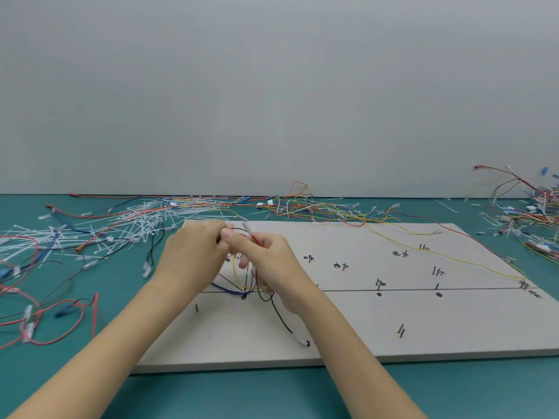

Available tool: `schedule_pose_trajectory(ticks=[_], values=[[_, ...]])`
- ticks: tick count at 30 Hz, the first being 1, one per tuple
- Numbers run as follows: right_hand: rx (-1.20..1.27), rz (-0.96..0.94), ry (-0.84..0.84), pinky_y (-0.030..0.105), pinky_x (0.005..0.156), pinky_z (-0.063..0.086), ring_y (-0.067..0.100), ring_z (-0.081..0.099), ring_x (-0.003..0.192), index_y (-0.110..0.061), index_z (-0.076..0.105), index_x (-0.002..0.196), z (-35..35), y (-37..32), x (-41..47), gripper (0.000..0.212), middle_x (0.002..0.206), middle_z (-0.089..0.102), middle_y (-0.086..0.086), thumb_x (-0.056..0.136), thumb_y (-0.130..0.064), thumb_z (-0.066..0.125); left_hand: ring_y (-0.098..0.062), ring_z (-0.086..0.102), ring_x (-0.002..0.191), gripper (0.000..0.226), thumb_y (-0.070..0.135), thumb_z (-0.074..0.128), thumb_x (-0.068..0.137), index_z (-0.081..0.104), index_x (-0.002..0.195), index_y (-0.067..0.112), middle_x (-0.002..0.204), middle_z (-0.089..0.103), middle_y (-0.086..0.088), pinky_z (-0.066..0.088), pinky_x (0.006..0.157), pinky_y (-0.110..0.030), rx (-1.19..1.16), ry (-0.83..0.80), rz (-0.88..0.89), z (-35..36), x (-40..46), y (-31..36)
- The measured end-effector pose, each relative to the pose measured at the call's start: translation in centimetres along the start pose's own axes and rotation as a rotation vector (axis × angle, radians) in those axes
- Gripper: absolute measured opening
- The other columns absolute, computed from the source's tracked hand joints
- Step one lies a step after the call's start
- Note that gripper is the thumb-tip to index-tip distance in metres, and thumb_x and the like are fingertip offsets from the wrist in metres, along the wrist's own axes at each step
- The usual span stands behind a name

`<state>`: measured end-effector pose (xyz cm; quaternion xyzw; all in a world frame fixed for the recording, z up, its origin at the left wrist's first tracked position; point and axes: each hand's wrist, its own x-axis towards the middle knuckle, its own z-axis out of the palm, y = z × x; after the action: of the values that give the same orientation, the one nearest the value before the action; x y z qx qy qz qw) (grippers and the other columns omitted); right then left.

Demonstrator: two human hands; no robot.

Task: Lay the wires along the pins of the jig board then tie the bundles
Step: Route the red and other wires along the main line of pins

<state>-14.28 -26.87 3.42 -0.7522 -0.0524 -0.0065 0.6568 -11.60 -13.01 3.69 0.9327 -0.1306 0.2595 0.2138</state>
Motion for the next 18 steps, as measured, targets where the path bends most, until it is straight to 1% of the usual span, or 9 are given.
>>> schedule_pose_trajectory(ticks=[2, 4, 6, 9, 11, 13, 14, 16, 18], values=[[0.055, 0.025, 0.022, 0.014, 0.037, 0.026, 0.006, 0.034, 0.039, -0.017, 0.057, 0.060, -0.1, 0.1, 0.0, 0.045, 0.059, 0.052, -0.001, 0.080, -0.056, 0.068, -0.023, 0.042, 0.056, 0.038, 0.020, 0.050, 0.092, 0.039, 0.056, 0.026, 0.050, 0.040, 0.008, 0.021, 0.046, -0.027, -0.021, 0.009, 0.071, 0.0, -0.2, 0.4], [0.149, 0.025, 0.117, 0.015, 0.037, 0.025, 0.009, 0.033, 0.042, -0.015, 0.057, 0.057, 0.2, 0.3, 0.2, 0.045, 0.059, 0.049, 0.004, 0.082, -0.050, 0.070, -0.022, 0.041, 0.053, 0.041, 0.021, 0.052, 0.094, 0.037, 0.057, 0.031, 0.047, 0.038, 0.007, 0.023, 0.045, -0.027, -0.064, 0.028, 0.141, 0.0, -0.3, 0.7], [0.258, 0.039, 0.167, 0.015, 0.037, 0.024, 0.010, 0.031, 0.042, -0.013, 0.057, 0.061, 0.3, 0.5, 0.2, 0.039, 0.056, 0.044, 0.002, 0.083, -0.043, 0.072, -0.022, 0.039, 0.052, 0.045, 0.022, 0.052, 0.094, 0.030, 0.056, 0.033, 0.047, 0.035, 0.006, 0.025, 0.046, -0.030, -0.085, 0.022, 0.180, 0.0, -0.3, 1.0], [0.443, 0.091, 0.132, 0.015, 0.035, 0.020, 0.006, 0.026, 0.036, -0.014, 0.060, 0.072, -0.1, 0.2, 0.1, 0.026, 0.055, 0.042, -0.003, 0.085, -0.034, 0.072, -0.022, 0.037, 0.052, 0.045, 0.021, 0.052, 0.095, 0.029, 0.057, 0.028, 0.047, 0.035, 0.003, 0.032, 0.050, -0.036, -0.142, -0.003, 0.202, 0.1, -0.2, 1.2], [0.528, 0.098, 0.144, 0.016, 0.035, 0.016, 0.005, 0.023, 0.035, -0.012, 0.067, 0.082, -0.3, 0.0, 0.1, 0.019, 0.056, 0.045, -0.005, 0.087, -0.031, 0.069, -0.023, 0.039, 0.052, 0.044, 0.028, 0.052, 0.096, 0.032, 0.056, 0.022, 0.049, 0.039, 0.002, 0.033, 0.051, -0.036, -0.152, -0.048, 0.165, 0.1, 0.1, 0.8], [0.632, 0.080, 0.204, 0.017, 0.034, 0.015, 0.004, 0.021, 0.033, -0.012, 0.071, 0.089, -0.9, -0.1, 0.3, 0.017, 0.058, 0.049, -0.004, 0.091, -0.027, 0.065, -0.019, 0.052, 0.053, 0.045, 0.037, 0.051, 0.096, 0.039, 0.057, 0.018, 0.052, 0.051, 0.001, 0.038, 0.053, -0.033, -0.093, -0.157, 0.098, 0.1, 0.5, 0.1], [0.686, 0.066, 0.241, 0.017, 0.033, 0.017, 0.004, 0.022, 0.032, -0.011, 0.071, 0.090, -1.5, -0.3, 0.6, 0.017, 0.060, 0.049, -0.003, 0.093, -0.026, 0.063, -0.013, 0.057, 0.052, 0.044, 0.040, 0.051, 0.096, 0.042, 0.058, 0.018, 0.053, 0.057, 0.002, 0.040, 0.053, -0.030, -0.052, -0.216, 0.058, 0.0, 0.7, -0.4], [0.792, 0.046, 0.315, 0.017, 0.031, 0.021, 0.004, 0.024, 0.031, -0.010, 0.067, 0.087, -3.2, -0.5, 1.0, 0.018, 0.062, 0.045, -0.002, 0.095, -0.024, 0.059, 0.000, 0.056, 0.042, 0.044, 0.043, 0.049, 0.096, 0.046, 0.060, 0.017, 0.052, 0.063, 0.005, 0.040, 0.052, -0.026, 0.014, -0.303, -0.014, -0.2, 0.8, -1.6], [0.870, 0.032, 0.381, 0.015, 0.034, 0.027, 0.003, 0.029, 0.033, -0.011, 0.064, 0.084, -5.2, -0.6, 1.5, 0.019, 0.066, 0.046, -0.003, 0.096, -0.024, 0.057, 0.000, 0.056, 0.041, 0.045, 0.045, 0.049, 0.095, 0.049, 0.061, 0.016, 0.051, 0.065, 0.010, 0.047, 0.056, -0.027, 0.039, -0.327, -0.058, -0.7, 0.9, -3.2]])
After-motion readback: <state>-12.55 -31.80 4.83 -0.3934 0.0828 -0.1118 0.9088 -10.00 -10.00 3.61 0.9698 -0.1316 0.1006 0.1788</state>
